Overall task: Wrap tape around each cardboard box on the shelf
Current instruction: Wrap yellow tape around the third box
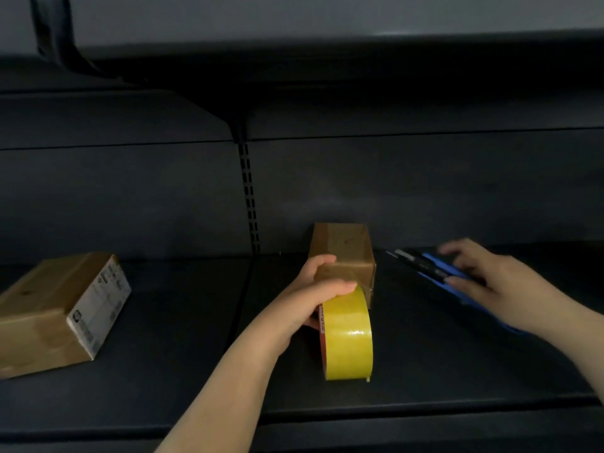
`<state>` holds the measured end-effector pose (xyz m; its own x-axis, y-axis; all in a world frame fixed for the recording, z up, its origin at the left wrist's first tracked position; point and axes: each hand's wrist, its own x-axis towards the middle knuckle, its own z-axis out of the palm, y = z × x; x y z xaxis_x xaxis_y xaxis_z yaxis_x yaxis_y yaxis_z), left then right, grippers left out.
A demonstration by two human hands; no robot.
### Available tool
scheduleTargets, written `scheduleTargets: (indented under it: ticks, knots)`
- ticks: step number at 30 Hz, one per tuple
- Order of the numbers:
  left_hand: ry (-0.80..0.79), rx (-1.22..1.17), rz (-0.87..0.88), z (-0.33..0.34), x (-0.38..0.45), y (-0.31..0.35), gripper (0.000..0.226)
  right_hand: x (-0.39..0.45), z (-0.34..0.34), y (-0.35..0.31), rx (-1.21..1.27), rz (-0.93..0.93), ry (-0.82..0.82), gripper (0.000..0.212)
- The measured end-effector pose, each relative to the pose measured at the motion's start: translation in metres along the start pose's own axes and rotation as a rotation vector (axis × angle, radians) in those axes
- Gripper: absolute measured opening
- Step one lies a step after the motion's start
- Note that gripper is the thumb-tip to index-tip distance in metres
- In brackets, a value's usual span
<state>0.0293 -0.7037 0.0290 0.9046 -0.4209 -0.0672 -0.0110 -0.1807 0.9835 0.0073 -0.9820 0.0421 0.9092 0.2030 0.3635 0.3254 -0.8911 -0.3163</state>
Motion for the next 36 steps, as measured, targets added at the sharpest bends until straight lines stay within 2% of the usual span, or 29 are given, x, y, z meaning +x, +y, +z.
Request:
scheduleTargets:
  ticks: [2,4,7,11,15,17,19,22,24,26,29,31,33,34,36]
  knots:
    - [0.008,-0.014,-0.005,0.001,0.001,0.0,0.072,0.005,-0.003,-0.027,-0.145,-0.223,0.089,0.042]
    - [0.017,-0.011,-0.008,0.002,0.001,-0.001,0.073,0.011,-0.005,-0.052,-0.412,-0.425,0.125,0.044]
    - [0.03,-0.012,-0.017,0.002,0.002,-0.002,0.073,0.021,-0.003,-0.077,-0.661,-0.443,-0.023,0.055]
    - [0.036,-0.009,-0.022,0.004,0.002,-0.002,0.066,0.023,-0.002,-0.087,-0.708,-0.463,-0.068,0.057]
    - [0.034,0.0,-0.033,0.004,0.002,0.0,0.067,0.027,-0.006,-0.089,-0.802,-0.52,-0.167,0.049]
    - [0.035,0.02,-0.039,0.004,0.001,0.001,0.064,0.024,-0.012,-0.083,-0.753,-0.546,-0.201,0.047]
    - [0.028,0.004,-0.033,0.003,0.0,0.001,0.067,0.022,-0.024,-0.067,-0.628,-0.479,-0.228,0.044]
    - [0.018,-0.024,-0.026,0.003,-0.002,0.0,0.074,0.014,-0.036,-0.026,-0.194,-0.249,-0.318,0.034]
    - [0.015,-0.031,-0.024,0.004,-0.004,0.001,0.072,0.004,-0.028,0.009,0.055,-0.101,-0.227,0.034]
    - [0.013,-0.049,-0.021,0.004,-0.007,0.002,0.07,-0.008,-0.007,0.03,0.053,-0.038,-0.229,0.031]
    - [0.012,-0.055,-0.02,0.006,-0.01,0.005,0.067,-0.016,0.017,0.041,0.005,0.012,-0.339,0.029]
    - [0.016,-0.053,-0.018,0.006,-0.013,0.006,0.063,-0.01,0.018,0.041,-0.139,0.064,-0.392,0.024]
    - [0.025,-0.052,-0.023,0.007,-0.016,0.006,0.056,-0.001,0.015,0.033,-0.245,0.048,-0.333,0.036]
    - [0.031,-0.045,-0.025,0.008,-0.018,0.007,0.053,0.003,0.014,0.021,-0.173,0.01,-0.242,0.044]
    - [0.037,-0.022,-0.027,0.009,-0.022,0.007,0.053,0.015,0.015,-0.015,0.153,-0.09,-0.05,0.056]
